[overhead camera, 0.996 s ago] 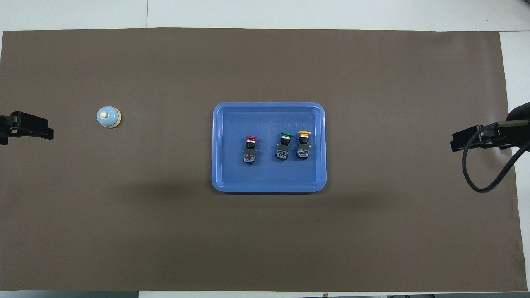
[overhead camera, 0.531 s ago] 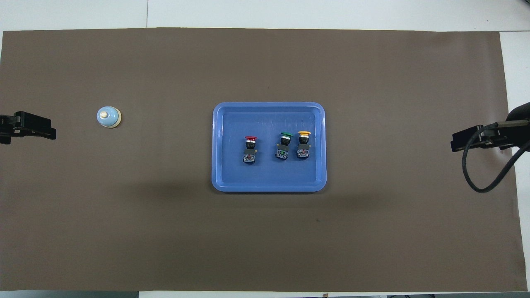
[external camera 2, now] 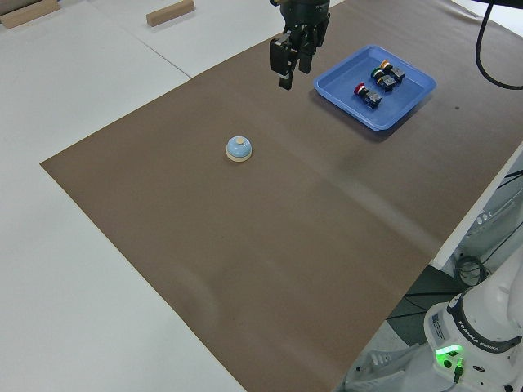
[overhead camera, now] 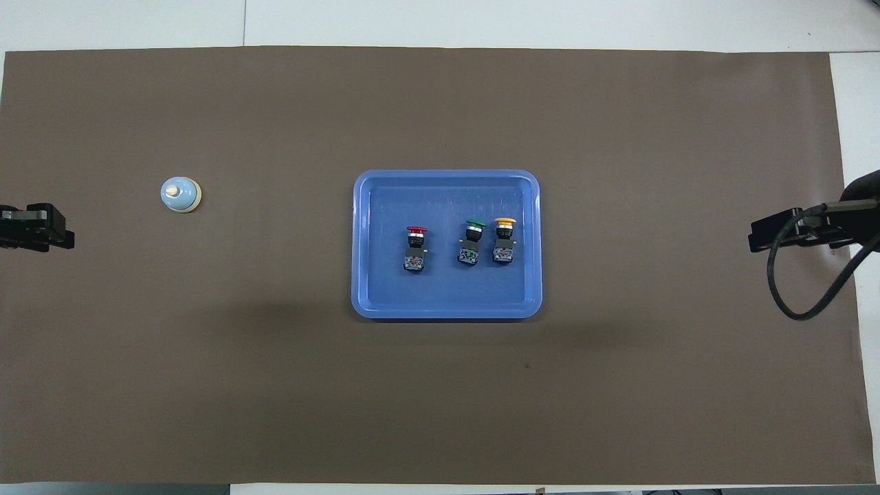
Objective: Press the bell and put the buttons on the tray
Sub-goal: 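Reach the left gripper to the silver bell and press it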
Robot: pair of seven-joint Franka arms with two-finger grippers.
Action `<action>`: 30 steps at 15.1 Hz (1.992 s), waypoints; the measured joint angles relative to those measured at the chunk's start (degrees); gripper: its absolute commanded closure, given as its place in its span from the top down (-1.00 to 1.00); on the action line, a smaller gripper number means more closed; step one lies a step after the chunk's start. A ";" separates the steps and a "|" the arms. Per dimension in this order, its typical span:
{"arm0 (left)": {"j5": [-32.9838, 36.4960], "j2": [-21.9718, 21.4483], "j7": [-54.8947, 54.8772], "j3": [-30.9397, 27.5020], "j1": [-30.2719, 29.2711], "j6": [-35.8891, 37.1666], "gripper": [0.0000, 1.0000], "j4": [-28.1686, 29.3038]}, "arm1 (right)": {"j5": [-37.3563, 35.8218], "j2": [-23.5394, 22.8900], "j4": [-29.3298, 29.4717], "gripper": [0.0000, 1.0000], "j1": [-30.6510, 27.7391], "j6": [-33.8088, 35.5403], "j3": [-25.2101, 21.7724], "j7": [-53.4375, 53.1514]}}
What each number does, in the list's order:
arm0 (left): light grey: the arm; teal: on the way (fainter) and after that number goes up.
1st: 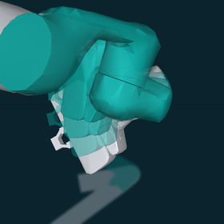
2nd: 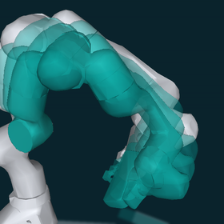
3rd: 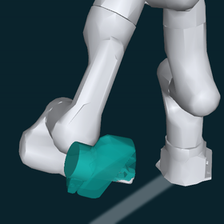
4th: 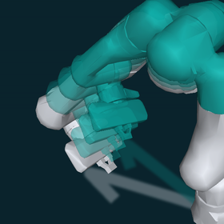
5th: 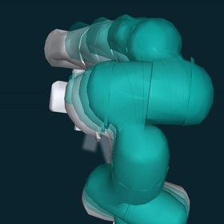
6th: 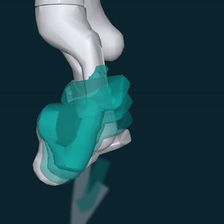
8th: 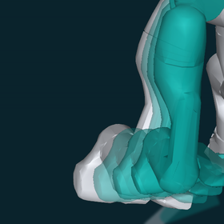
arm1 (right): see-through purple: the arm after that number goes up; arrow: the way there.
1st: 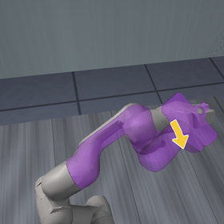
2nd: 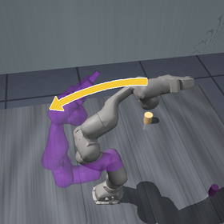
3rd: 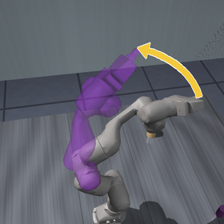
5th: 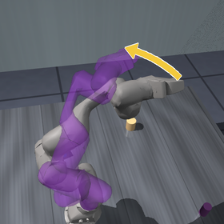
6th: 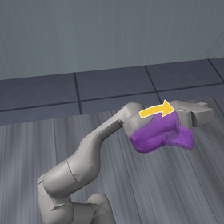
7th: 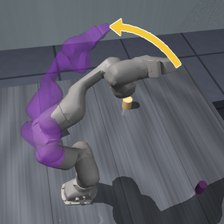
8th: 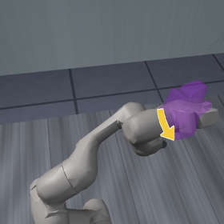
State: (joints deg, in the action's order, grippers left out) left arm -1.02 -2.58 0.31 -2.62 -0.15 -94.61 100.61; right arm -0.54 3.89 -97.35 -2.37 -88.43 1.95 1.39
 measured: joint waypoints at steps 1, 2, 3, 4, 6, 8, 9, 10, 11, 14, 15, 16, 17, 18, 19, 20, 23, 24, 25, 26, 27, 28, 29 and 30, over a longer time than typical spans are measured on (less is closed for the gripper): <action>0.00 0.02 -0.03 0.00 -0.25 -2.58 -1.00 1.57 | 0.00 0.00 0.00 1.00 0.00 0.00 0.00 0.00; 0.00 0.20 -0.04 0.00 -0.37 -5.07 -1.00 3.15 | 0.00 0.00 0.00 1.00 0.00 0.00 0.00 0.00; 0.01 0.92 -0.04 -0.01 -0.48 -7.24 -1.00 4.42 | 0.00 0.00 0.00 1.00 0.00 0.00 0.00 0.00; 0.01 2.42 -0.04 -0.01 -0.54 -9.63 -1.00 5.09 | 0.00 0.00 0.00 1.00 0.00 0.00 0.00 0.00; 0.01 6.85 -0.04 0.10 -0.54 -15.53 -1.00 5.19 | 0.00 0.00 0.00 1.00 0.00 0.00 0.00 0.00; 0.01 11.47 -0.04 0.22 -0.44 -21.43 -1.00 4.81 | 0.00 0.00 0.00 1.00 0.00 0.00 0.00 0.00; 0.01 13.70 -0.04 0.27 -0.31 -23.52 -1.00 4.08 | 0.00 0.00 0.00 1.00 0.00 0.00 0.00 0.00; 0.01 15.76 -0.04 0.38 -0.11 -24.63 -1.00 2.87 | 0.00 0.00 0.00 1.00 0.00 0.00 0.00 0.00; 0.01 17.54 -0.04 0.60 0.05 -25.24 -1.00 1.47 | 0.00 0.00 0.00 1.00 0.00 0.00 0.00 0.00; 0.01 20.92 0.10 0.74 0.96 -27.03 -1.00 -0.34 | 0.00 0.00 0.00 1.00 0.00 0.00 0.00 0.00; 0.01 21.98 0.36 0.75 1.49 -27.37 -1.00 -0.57 | 0.00 0.00 0.00 1.00 0.00 0.00 0.00 0.00; 0.01 22.86 0.71 0.76 1.92 -27.60 -1.00 -0.76 | 0.00 0.00 0.00 1.00 0.00 0.00 0.00 0.00; 0.01 23.55 1.01 0.77 2.20 -27.78 -1.00 -0.91 | 0.00 0.00 0.00 1.00 0.00 0.00 0.00 0.00; 0.01 24.02 1.14 0.77 2.27 -27.84 -1.00 -0.99 | 0.00 0.00 0.00 1.00 0.00 0.00 0.00 0.00; 0.01 24.30 1.18 0.72 2.26 -27.86 -1.00 -0.99 | 0.00 0.00 0.00 1.00 0.00 0.00 0.00 0.00; 0.01 24.42 1.20 0.63 2.22 -27.86 -1.00 -0.99 | 0.00 0.00 0.00 1.00 0.00 0.00 0.00 0.00; 0.01 24.45 1.21 0.31 2.07 -27.86 -1.00 -0.99 | 0.00 0.00 0.00 1.00 0.00 0.00 0.00 0.00; 0.01 24.45 1.21 0.21 2.03 -27.86 -1.00 -0.99 | 0.00 0.00 0.00 1.00 0.00 0.00 0.00 0.00; 0.01 24.45 1.21 0.14 2.01 -27.86 -1.00 -0.97 | 0.00 0.00 0.00 1.00 0.00 0.00 0.00 0.00; 0.01 24.46 1.22 0.10 2.01 -27.87 -1.00 -0.91 | 0.00 0.00 0.00 1.00 0.00 0.00 0.00 0.00; 0.01 24.48 1.22 0.09 2.01 -27.97 -1.00 -0.79 | 0.00 0.00 0.00 1.00 0.00 0.00 0.00 0.00; 0.01 24.49 1.22 0.09 2.01 -28.11 -1.00 -0.61 | 0.00 0.00 0.00 1.00 0.00 0.00 0.00 0.00; 0.01 24.51 1.23 0.09 2.01 -28.19 -1.00 -0.42 | 0.00 0.00 0.00 1.00 0.00 0.00 0.00 0.00; 0.01 24.54 1.24 0.09 2.01 -28.21 -1.00 -0.27 | 0.00 0.00 0.00 1.00 0.00 0.00 0.00 0.00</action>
State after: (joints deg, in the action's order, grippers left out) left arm -1.01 21.96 1.55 -2.53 1.86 -122.83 100.35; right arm -0.54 3.89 -97.36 -2.37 -88.42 1.95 1.39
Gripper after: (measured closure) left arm 0.991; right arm 0.000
